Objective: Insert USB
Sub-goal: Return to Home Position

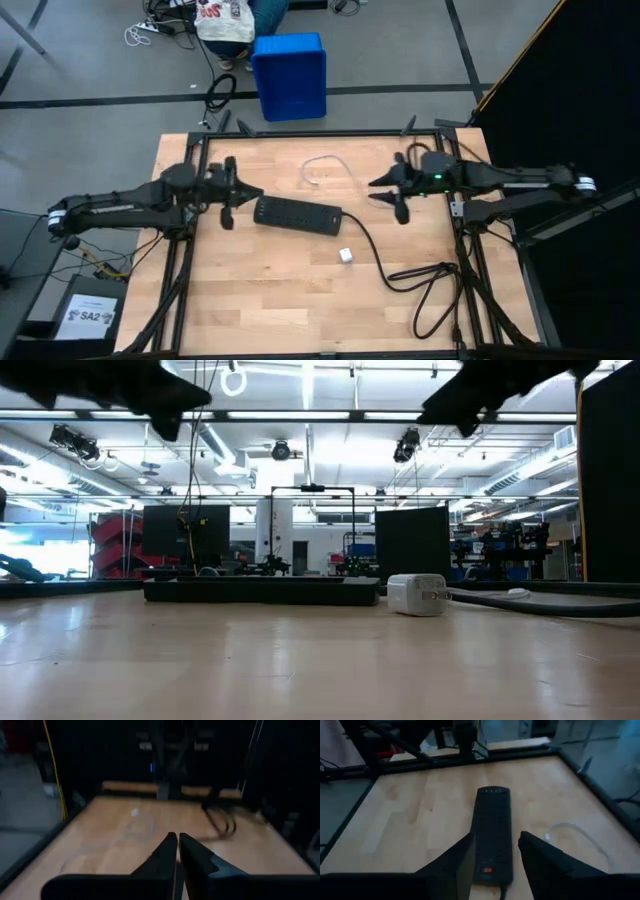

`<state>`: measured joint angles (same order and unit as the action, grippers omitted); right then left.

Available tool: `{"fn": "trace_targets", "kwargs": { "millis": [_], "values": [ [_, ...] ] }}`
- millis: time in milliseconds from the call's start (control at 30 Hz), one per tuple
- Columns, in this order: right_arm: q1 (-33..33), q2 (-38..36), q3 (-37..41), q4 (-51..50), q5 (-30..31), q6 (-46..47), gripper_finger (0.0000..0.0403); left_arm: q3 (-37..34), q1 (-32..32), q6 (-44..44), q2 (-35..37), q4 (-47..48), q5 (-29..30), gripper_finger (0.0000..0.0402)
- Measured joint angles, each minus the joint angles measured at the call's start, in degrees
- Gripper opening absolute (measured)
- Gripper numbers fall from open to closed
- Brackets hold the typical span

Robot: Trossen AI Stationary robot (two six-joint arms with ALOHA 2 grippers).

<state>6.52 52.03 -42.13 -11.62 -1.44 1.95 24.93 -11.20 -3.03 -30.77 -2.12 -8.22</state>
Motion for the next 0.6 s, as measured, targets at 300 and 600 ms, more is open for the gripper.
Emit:
{"fn": "trace_targets", "kwargs": {
  "millis": [300, 600],
  "values": [
    [-2.4, -17.6, 6.4, -2.5, 9.2, -3.9, 0.0087, -9.2, 0.1, -0.4, 13.9, -1.3, 2.4, 0.0001],
    [-1.1, -48.8, 16.4, -2.7, 8.5, -10.4, 0.0006, -9.2, 0.0, 4.0, 16.3, -0.4, 4.6, 0.0]
  ]
}}
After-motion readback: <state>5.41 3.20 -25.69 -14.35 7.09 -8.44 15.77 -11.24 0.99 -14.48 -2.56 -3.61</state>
